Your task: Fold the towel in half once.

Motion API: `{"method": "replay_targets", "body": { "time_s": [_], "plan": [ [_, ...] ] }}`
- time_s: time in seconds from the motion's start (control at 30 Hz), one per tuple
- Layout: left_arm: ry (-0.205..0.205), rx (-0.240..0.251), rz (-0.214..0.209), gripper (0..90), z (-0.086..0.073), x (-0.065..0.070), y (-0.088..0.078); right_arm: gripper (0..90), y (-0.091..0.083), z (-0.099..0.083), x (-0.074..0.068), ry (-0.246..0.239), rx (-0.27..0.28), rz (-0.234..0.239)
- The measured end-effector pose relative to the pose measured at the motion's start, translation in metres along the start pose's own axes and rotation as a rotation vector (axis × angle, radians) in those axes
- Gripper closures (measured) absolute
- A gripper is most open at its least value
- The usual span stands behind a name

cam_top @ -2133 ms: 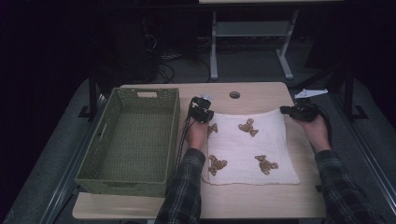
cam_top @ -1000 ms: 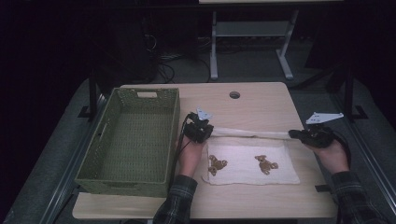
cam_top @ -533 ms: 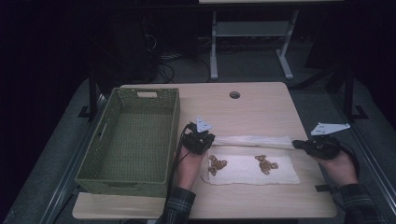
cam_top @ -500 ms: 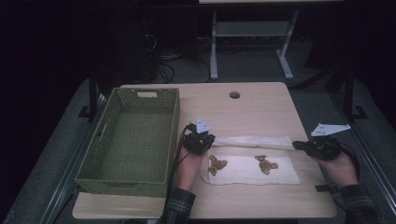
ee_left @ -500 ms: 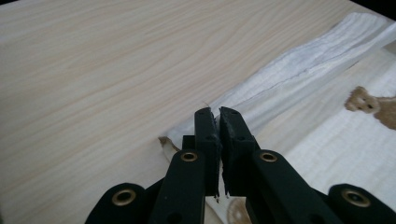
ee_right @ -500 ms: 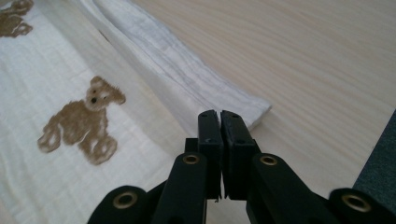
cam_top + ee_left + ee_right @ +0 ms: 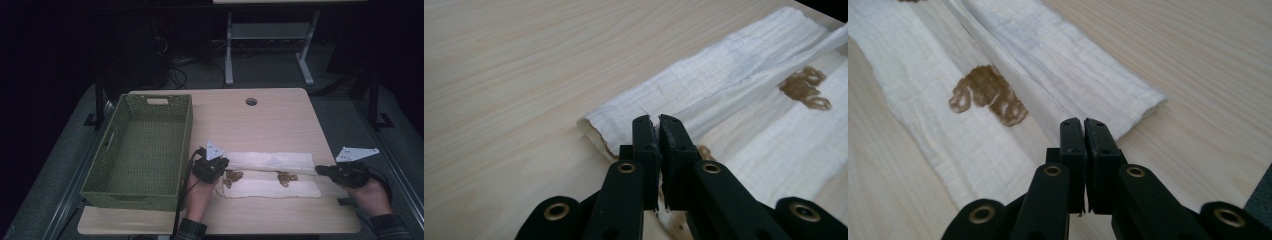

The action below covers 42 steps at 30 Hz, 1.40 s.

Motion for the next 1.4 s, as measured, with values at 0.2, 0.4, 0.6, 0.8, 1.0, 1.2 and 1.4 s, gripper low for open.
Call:
{"method": "replay_targets", "body": {
  "time_s": [0.2, 0.4, 0.6, 0.8, 1.0, 1.2, 1.4],
  "plan": [
    [-0.002, 0.001, -0.012, 86.2, -0.008, 0.01, -0.009, 87.2, -0.006, -0.009, -0.009, -0.001, -0.009, 0.01],
    [-0.004, 0.002, -0.028, 86.2, -0.015, 0.018, -0.016, 87.2, -0.012, -0.018, -0.018, -0.008, -0.019, 0.014],
    [-0.001, -0.001, -0.034, 86.2, -0.019, 0.03, -0.023, 87.1, -0.017, -0.026, -0.022, -0.008, -0.018, 0.021],
    [-0.005, -0.026, -0.048, 86.2, -0.029, 0.039, -0.022, 87.1, -0.017, -0.034, -0.025, -0.01, -0.036, 0.025],
    [0.002, -0.064, -0.065, 86.1, -0.043, 0.043, -0.018, 87.0, -0.014, -0.042, -0.028, 0.001, -0.066, 0.038],
    [-0.005, -0.094, -0.08, 85.8, -0.053, 0.048, -0.015, 86.9, -0.009, -0.048, -0.031, 0.001, -0.098, 0.045],
    [-0.005, -0.094, -0.088, 83.4, -0.054, 0.05, -0.016, 85.7, -0.008, -0.053, -0.033, 0.004, -0.114, 0.056]
  ]
}}
Point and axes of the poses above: each handheld gripper's, and its own axes: y roughly forward along the jaws, z roughly out of its top, x roughly to its right, the point moved 10 cm from there along y, roughly forward along the jaws, and after that the axes turned 11 degrees about y, right-handed, at the moved point
